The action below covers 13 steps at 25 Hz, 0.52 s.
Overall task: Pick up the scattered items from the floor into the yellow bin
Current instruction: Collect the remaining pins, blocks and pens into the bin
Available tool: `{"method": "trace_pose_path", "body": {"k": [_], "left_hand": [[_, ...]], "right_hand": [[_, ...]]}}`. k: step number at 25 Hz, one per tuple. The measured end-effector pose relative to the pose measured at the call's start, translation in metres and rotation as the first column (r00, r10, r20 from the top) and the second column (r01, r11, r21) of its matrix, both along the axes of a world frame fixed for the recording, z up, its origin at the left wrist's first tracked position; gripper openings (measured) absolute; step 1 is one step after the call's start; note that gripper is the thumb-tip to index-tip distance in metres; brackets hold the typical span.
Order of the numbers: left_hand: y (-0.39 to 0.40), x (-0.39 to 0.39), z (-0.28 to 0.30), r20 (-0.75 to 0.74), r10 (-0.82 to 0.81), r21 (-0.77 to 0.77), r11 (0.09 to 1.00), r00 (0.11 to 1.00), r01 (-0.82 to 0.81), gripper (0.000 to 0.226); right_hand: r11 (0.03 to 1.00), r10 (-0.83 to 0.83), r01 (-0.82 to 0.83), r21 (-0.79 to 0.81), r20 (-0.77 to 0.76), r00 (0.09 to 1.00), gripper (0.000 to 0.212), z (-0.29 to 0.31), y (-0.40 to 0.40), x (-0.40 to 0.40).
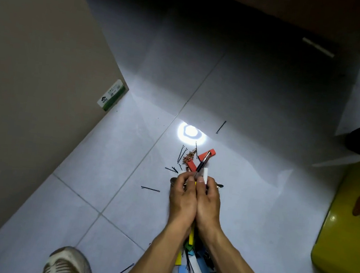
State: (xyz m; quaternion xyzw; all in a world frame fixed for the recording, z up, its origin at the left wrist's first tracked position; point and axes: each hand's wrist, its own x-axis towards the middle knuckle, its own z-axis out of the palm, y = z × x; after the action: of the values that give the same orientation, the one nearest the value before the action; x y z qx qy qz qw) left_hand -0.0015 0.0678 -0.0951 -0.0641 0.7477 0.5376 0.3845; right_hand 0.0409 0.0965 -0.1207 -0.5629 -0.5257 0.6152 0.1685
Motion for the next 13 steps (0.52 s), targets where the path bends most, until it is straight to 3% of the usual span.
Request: {"method": "trace_pose_path", "body": {"k": [9, 13], "left_hand": [[0.027, 0.038, 0.112, -0.114, -0.167, 0.185, 0.965, 0.979, 0.186, 0.027], [0.051, 0.097, 0.165, -0.152, -0.289, 0.237, 0.918, 0.945, 0.319, 0.036]], "right_hand": [[0.977, -0.047, 0.074, 0.198, -0.141, 0.989, 0.022, 0.114, 0.031, 0.046], [0.948, -0.161, 0.196, 0.252, -0.153, 0.975, 0.023, 0.166, 0.05, 0.105]]}}
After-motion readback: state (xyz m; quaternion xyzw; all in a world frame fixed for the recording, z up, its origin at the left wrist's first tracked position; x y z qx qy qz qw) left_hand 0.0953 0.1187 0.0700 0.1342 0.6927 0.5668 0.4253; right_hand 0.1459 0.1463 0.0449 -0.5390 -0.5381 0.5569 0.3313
